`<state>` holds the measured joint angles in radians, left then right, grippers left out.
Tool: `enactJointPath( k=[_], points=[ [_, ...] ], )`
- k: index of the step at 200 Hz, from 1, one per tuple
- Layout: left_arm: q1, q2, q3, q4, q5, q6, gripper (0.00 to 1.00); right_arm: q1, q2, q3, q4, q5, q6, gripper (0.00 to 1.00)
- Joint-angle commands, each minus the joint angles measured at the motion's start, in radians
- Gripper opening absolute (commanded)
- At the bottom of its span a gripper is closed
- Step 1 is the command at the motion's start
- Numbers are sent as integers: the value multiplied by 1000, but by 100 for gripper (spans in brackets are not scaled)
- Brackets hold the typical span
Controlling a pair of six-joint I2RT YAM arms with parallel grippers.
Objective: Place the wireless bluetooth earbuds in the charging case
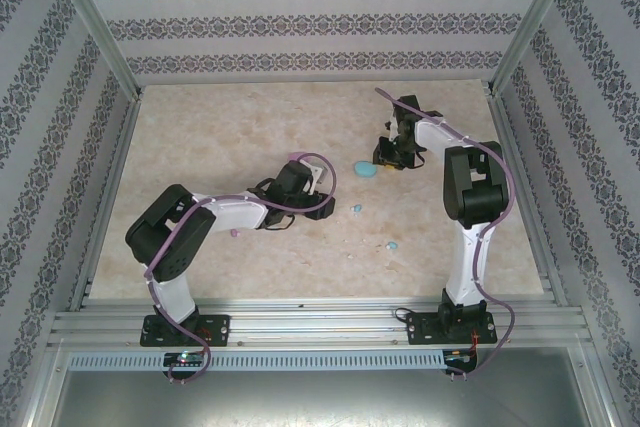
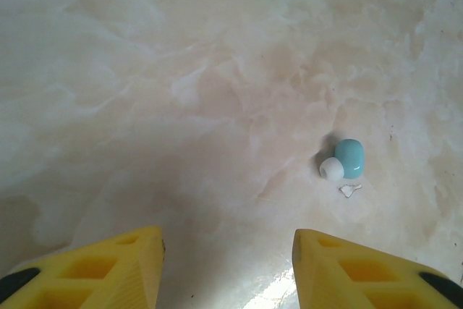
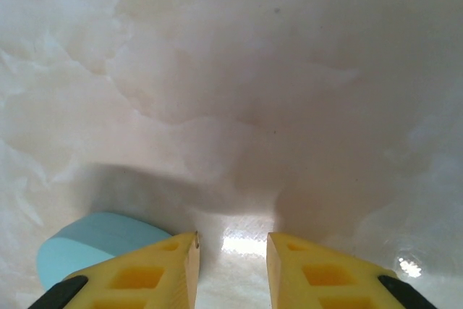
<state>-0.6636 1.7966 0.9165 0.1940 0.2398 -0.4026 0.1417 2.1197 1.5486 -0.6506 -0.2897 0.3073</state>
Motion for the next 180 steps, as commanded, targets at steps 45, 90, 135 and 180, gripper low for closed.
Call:
enactJointPath(
  k=[45,90,135,180],
  points=[
    [-10,-3,8,-8,-10,-48,49,39,-66,-96,-26,-24,-9,30],
    [-10,-14,2,-22,-27,-62,48,105,-73,-77,-54,-23,5,30],
    [-7,-46,-3,-60,-80,-63,49,165,-92,-62,-43,-65,43,30],
    [-7,24,186,-221,-54,116,61,100,-242,-175,66,-156,132,32]
  ],
)
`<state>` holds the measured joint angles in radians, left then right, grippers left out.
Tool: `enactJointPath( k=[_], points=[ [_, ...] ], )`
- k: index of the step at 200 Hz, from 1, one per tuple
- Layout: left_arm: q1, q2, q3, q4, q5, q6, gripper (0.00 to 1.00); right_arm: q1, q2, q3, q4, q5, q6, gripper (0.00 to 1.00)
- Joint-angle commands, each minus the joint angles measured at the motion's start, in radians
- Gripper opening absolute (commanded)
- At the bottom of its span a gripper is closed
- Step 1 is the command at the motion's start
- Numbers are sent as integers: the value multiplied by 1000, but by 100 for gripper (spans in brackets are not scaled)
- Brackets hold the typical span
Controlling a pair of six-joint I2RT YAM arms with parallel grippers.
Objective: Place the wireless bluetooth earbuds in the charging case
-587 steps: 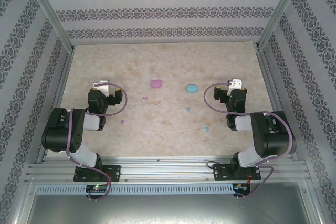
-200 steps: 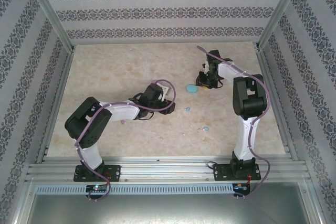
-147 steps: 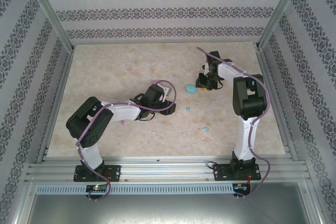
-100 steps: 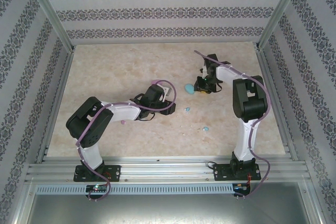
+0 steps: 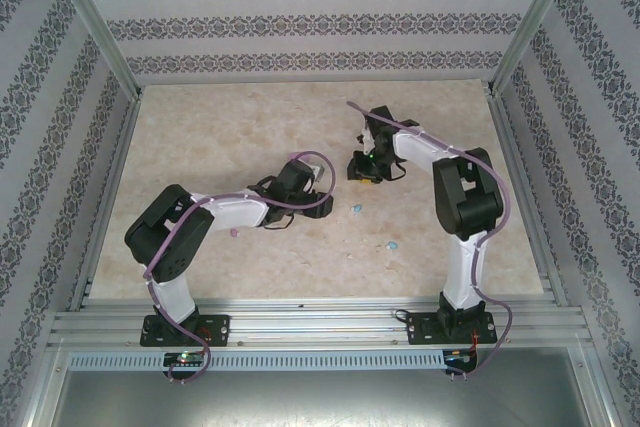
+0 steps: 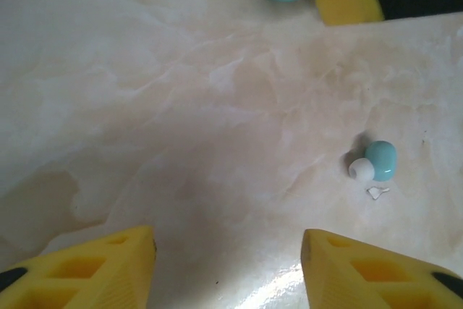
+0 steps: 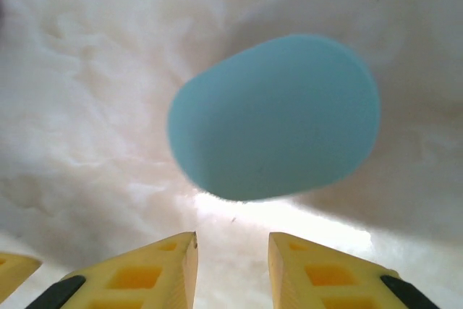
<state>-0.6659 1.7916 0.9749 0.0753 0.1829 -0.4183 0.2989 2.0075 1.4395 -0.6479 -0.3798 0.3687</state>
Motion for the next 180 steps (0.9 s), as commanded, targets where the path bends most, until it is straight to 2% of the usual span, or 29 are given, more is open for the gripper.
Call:
enactJointPath(
  k=[1,35,54,77,107,124,180],
  points=[
    [-4,31,135,-107,4,142,61,-61,-134,-71,66,-68,73,32],
    [-3,141,339,-236,14,403,75,-184,-287,-235,135,-106,123,32],
    [9,229,473,-322,44,480,79,-229,-348,-297,134,-104,117,33],
    [36,332,633,-409,115,516,81,-257,-391,-360,147,-121,117,36],
    [52,446,806,-522,150,566,83,-269,-402,-416,176,-136,119,38],
    [52,508,895,-606,164,584,87,-271,-389,-428,189,-149,119,42],
    [51,594,970,-650,200,598,85,-272,-339,-429,244,-191,154,50]
  ],
)
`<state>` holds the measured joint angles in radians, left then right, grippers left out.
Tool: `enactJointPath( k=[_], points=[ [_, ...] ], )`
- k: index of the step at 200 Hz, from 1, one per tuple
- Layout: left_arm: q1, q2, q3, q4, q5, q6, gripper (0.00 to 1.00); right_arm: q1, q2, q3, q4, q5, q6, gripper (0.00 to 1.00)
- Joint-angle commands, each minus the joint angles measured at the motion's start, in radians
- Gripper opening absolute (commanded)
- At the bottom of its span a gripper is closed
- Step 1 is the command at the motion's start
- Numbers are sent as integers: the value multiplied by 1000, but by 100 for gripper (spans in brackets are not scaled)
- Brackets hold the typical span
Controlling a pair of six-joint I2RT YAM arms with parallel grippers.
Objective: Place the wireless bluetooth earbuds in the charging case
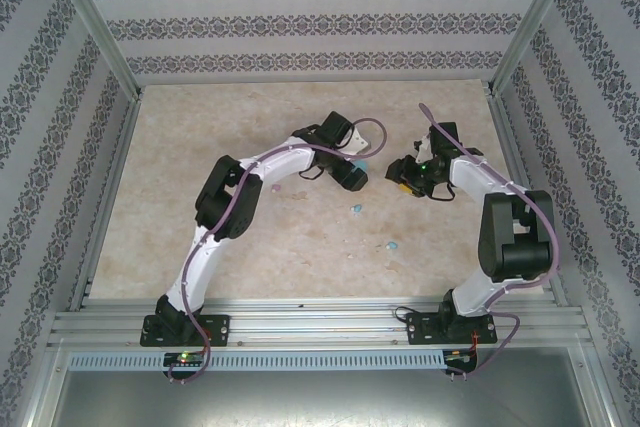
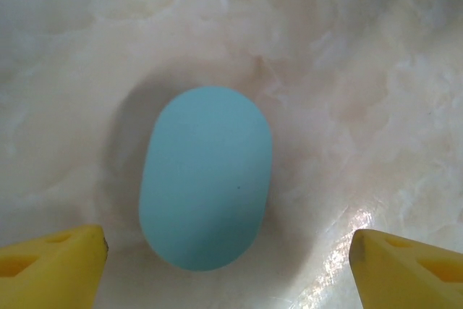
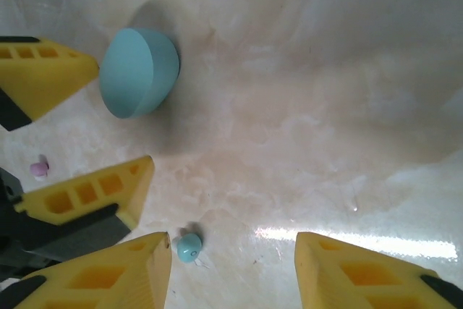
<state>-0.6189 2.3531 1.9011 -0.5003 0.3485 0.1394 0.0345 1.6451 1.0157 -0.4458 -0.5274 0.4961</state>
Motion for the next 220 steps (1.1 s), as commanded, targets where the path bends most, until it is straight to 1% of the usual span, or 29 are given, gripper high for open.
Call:
enactJointPath(
  k=[1,41,69,103,118,153,169,197,220],
  points=[
    [5,33,45,-75,34,40,85,-7,23,-6,43,-44,27,50],
    [5,88,96,-83,22,47,76,0,24,-7,53,-50,43,51],
    [6,102,105,-48,31,48,70,11,20,-13,49,-49,45,52],
    [7,79,60,6,51,61,55,18,8,-23,46,-54,49,54],
    [6,44,7,58,63,68,51,18,-7,-20,39,-58,48,55],
    [7,-74,-200,245,105,85,42,19,-39,-6,32,-69,51,57],
    [8,-118,-267,297,126,98,37,21,-40,2,30,-87,57,58],
    [11,-181,-350,346,147,108,31,25,-37,2,51,-134,81,59],
    [16,-239,-400,352,176,104,30,51,-46,4,68,-158,97,60]
  ],
)
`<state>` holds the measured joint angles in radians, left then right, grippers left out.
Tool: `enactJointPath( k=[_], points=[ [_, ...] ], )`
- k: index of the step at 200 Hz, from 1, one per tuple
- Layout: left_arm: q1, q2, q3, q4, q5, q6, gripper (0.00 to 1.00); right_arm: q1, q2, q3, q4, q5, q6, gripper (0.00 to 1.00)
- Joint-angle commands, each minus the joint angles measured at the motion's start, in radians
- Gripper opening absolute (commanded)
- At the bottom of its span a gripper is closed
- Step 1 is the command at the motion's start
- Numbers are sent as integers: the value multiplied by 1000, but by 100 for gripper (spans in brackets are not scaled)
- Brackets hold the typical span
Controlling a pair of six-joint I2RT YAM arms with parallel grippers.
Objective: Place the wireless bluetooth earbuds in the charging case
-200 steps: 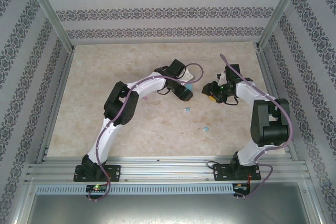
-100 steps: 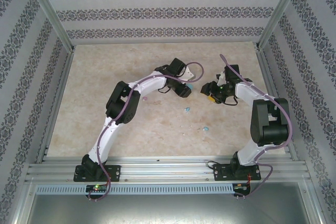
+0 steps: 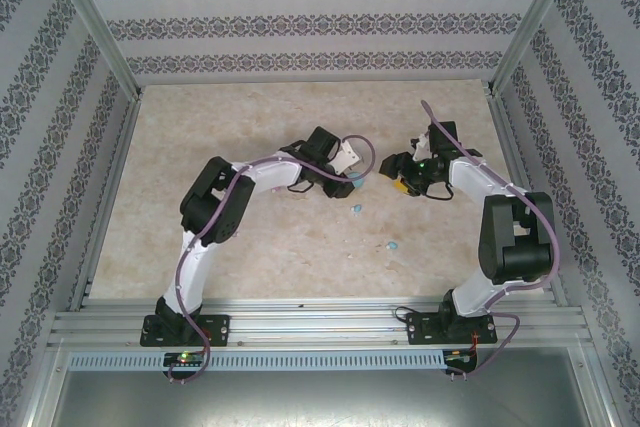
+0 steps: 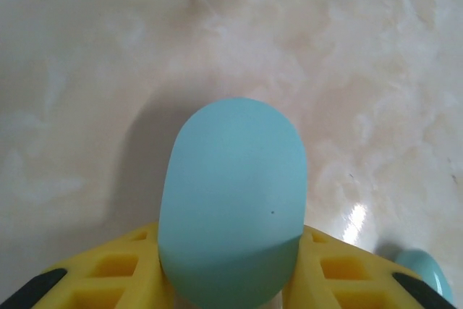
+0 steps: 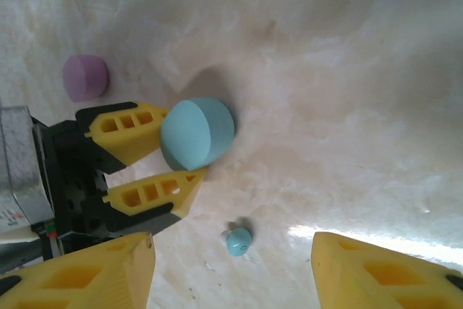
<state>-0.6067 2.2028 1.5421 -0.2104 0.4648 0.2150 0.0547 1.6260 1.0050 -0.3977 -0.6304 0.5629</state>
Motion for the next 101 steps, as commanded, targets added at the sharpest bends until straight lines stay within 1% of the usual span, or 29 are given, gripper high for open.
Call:
enactJointPath(
  k=[1,37,56,75,101],
  points=[
    [4,-92,-44,62,61,28,30,32,-28,17,20,-54,30,60],
    [16,-216,-155,91,107,8,30,93,-49,39,-2,-46,30,63],
    [19,-273,-198,98,135,-4,30,116,-53,54,-6,-64,39,64],
    [19,-315,-229,104,156,-15,30,133,-56,71,-12,-91,46,66],
    [18,-359,-267,119,162,-27,30,158,-62,95,-41,-97,42,68]
  ],
)
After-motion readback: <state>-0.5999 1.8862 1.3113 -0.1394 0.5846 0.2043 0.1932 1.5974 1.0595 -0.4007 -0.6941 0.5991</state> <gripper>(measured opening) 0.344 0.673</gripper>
